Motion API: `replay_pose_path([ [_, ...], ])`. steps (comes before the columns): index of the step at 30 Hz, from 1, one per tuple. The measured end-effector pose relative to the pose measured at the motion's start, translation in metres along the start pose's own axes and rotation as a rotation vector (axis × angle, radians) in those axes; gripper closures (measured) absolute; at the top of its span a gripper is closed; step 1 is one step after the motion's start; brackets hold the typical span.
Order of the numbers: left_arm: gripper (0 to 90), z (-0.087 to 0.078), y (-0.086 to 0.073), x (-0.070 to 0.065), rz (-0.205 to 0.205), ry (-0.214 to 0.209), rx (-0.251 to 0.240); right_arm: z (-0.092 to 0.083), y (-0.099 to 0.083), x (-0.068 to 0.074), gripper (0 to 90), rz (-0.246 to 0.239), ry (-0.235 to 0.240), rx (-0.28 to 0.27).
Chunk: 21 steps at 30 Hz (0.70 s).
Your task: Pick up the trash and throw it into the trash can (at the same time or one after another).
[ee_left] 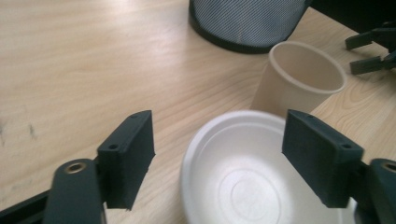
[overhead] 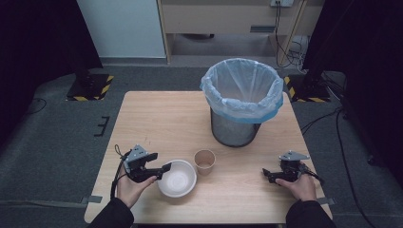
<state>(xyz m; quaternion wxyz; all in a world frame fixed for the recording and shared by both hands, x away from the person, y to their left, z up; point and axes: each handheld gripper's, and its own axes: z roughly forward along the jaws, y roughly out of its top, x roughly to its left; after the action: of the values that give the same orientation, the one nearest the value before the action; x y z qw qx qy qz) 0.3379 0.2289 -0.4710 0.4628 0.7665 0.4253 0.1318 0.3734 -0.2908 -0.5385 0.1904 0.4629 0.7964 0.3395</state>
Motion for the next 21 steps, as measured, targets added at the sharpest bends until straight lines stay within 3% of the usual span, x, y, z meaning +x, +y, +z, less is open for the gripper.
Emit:
replay_pose_path([
  [7, 31.8, 0.007, -0.014, 0.009, -0.026, 0.031, 0.065, 0.000, 0.000, 0.001, 4.8, -0.008, 0.007, 0.004],
  [17, 42.0, 0.023, -0.018, 0.011, -0.011, 0.035, 0.172, 0.000, 0.000, 0.001, 4.4, -0.007, 0.007, 0.007],
  [21, 45.9, 0.026, -0.019, 0.012, -0.014, 0.038, 0.193, 0.001, 0.000, 0.001, 4.3, -0.007, 0.006, 0.006],
])
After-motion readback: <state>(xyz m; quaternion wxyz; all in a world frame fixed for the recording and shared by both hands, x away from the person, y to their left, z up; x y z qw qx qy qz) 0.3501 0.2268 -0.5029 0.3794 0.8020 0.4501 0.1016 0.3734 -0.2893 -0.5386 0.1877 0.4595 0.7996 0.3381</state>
